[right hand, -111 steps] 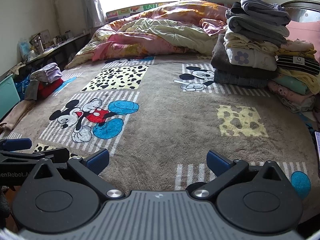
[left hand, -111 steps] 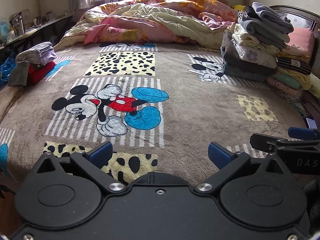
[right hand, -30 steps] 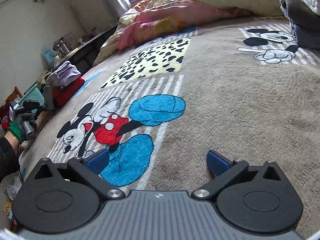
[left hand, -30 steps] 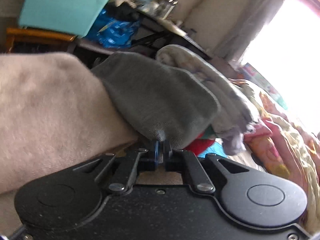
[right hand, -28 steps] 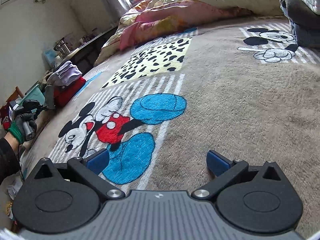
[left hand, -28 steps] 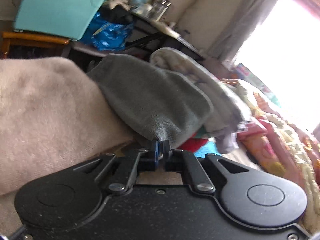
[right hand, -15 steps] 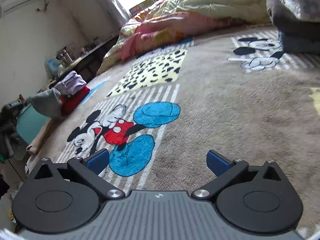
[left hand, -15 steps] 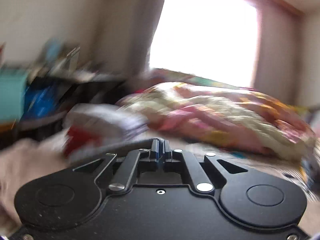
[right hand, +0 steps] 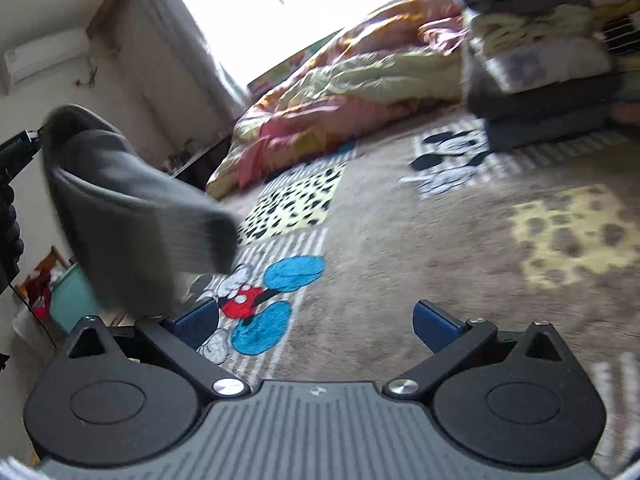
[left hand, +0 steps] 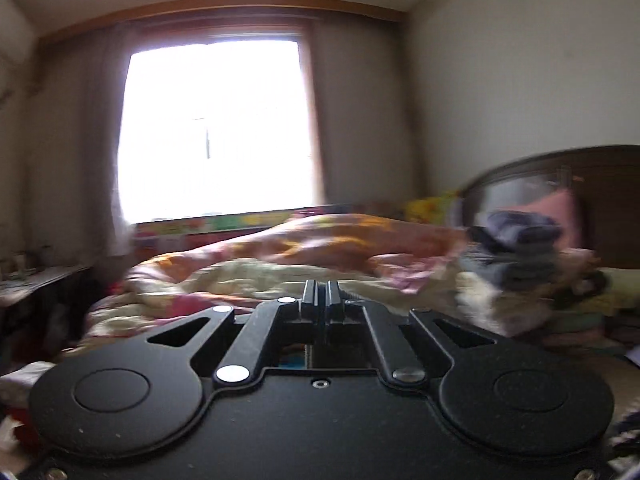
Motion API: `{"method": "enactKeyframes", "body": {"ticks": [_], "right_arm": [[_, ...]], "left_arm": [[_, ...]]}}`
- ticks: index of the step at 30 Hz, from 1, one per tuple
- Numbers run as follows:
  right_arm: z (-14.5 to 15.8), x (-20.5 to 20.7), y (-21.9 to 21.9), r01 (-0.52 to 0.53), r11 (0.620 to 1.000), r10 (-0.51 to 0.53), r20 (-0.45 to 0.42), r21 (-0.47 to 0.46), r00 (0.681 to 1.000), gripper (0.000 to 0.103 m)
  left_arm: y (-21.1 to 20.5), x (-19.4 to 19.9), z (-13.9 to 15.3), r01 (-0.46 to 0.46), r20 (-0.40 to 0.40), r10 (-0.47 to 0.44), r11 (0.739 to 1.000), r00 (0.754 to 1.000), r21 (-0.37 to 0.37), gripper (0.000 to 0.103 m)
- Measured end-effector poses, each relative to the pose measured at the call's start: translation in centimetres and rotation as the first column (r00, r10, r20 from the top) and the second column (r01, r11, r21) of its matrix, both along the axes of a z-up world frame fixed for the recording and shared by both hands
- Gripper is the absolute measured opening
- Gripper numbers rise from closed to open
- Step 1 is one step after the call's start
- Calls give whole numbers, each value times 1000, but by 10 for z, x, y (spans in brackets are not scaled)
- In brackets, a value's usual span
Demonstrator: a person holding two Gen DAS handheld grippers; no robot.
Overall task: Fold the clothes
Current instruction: 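Grasp the grey sweatpants with the left tool and lift them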
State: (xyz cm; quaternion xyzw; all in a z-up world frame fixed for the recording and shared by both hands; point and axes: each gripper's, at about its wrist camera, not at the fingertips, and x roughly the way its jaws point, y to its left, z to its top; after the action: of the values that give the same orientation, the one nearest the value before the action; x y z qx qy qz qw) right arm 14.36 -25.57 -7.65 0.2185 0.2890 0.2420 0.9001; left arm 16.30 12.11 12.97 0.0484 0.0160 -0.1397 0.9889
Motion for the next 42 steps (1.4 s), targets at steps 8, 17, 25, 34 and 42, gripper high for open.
{"method": "enactKeyframes", "body": {"ticks": [8,17,25,34,42], "right_arm": [[4,-31,-56,82,996,-82,8,43,997,103],[9,-46,-35,7,1000,-7,55,6,998,103],[10,-52,-8,-51,998,49,70,21,996,103],[20,-63,9,-159,987,156,80,34,985,88],[10,-64,-2,-103,995,103,42,-20,994,79]], "left_arm": [[-20,-13,-42,53,-115,-57,998,992,-37,0],[-3,-29,-133,46,-429,-28,998,903,31,38],[13,-42,-133,-37,-493,-25,993,869,-115,44],[-3,-13,-180,-268,-690,-76,886,720,-378,61],[-9,13,-245,-483,-745,38,782,666,-393,62]]}}
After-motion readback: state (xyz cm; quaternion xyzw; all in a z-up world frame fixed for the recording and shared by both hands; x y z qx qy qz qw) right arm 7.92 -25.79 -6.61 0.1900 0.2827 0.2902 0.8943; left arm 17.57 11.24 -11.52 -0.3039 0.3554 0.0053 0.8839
